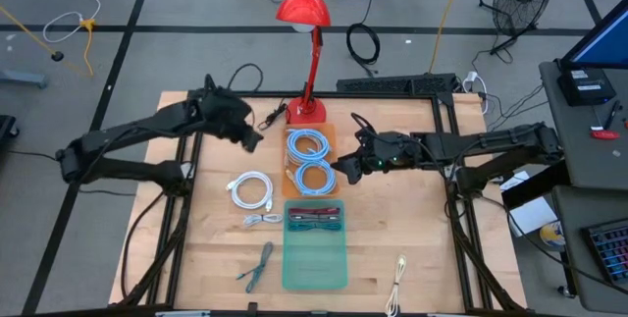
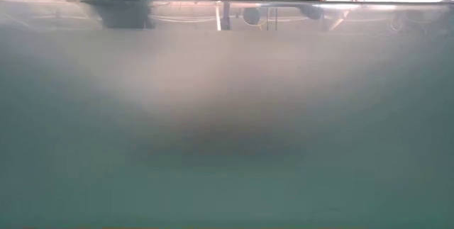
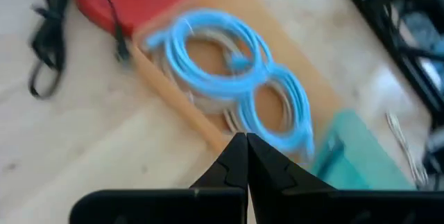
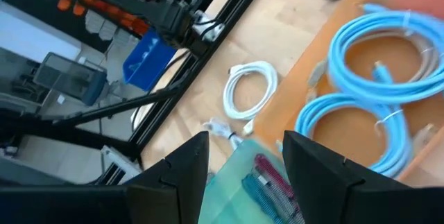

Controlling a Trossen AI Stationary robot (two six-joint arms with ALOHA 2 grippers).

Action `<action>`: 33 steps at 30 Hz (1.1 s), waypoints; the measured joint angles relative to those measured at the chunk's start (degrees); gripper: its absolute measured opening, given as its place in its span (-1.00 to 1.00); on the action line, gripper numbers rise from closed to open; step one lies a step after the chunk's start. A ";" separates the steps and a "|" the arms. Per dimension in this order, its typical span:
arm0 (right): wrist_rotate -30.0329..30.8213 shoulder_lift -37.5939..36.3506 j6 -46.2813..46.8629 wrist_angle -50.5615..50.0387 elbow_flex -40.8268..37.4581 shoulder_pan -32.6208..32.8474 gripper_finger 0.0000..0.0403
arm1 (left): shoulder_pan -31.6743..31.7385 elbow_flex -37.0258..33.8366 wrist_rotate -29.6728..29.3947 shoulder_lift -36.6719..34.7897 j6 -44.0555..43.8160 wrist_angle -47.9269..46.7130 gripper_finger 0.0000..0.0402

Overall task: Sort cables
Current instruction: Put the yellow charger cable into the blue bin

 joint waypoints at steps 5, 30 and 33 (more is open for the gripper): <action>2.00 0.00 2.15 -0.02 0.00 3.61 -0.14 | -7.78 0.00 -0.02 -4.14 -1.09 -8.49 -1.00; 25.43 4.15 25.49 0.06 0.04 29.53 -0.14 | -60.20 -1.75 -25.93 -3.88 -31.29 -9.15 -1.00; 23.73 6.84 32.40 0.93 0.04 32.47 -0.17 | -62.54 -1.84 -26.88 -1.54 -33.69 -9.10 -1.00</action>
